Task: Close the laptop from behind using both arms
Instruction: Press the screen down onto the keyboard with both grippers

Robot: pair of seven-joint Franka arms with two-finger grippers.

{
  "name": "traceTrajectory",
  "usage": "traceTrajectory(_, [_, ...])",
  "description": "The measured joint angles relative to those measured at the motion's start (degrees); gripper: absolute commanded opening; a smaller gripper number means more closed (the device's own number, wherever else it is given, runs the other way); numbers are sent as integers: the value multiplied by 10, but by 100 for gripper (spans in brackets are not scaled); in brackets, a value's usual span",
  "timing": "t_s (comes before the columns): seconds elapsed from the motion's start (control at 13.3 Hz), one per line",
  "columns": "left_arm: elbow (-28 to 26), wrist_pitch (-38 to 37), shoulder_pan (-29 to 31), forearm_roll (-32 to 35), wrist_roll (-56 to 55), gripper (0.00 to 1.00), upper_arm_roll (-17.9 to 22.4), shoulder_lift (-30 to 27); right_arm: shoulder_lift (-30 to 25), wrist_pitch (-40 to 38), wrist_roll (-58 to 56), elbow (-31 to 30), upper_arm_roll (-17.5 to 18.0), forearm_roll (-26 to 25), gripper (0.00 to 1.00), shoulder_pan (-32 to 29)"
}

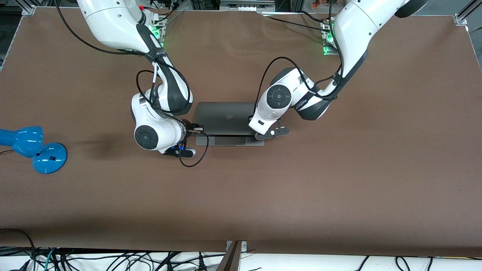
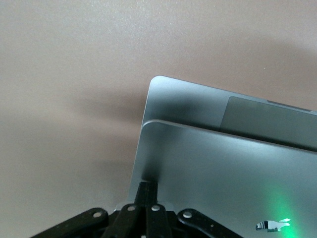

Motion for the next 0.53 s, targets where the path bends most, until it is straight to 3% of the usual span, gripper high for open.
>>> traceTrajectory(0.53, [7,13,-26,0,-2,0,31,13,8,12,-7,1,-5,0,0,0])
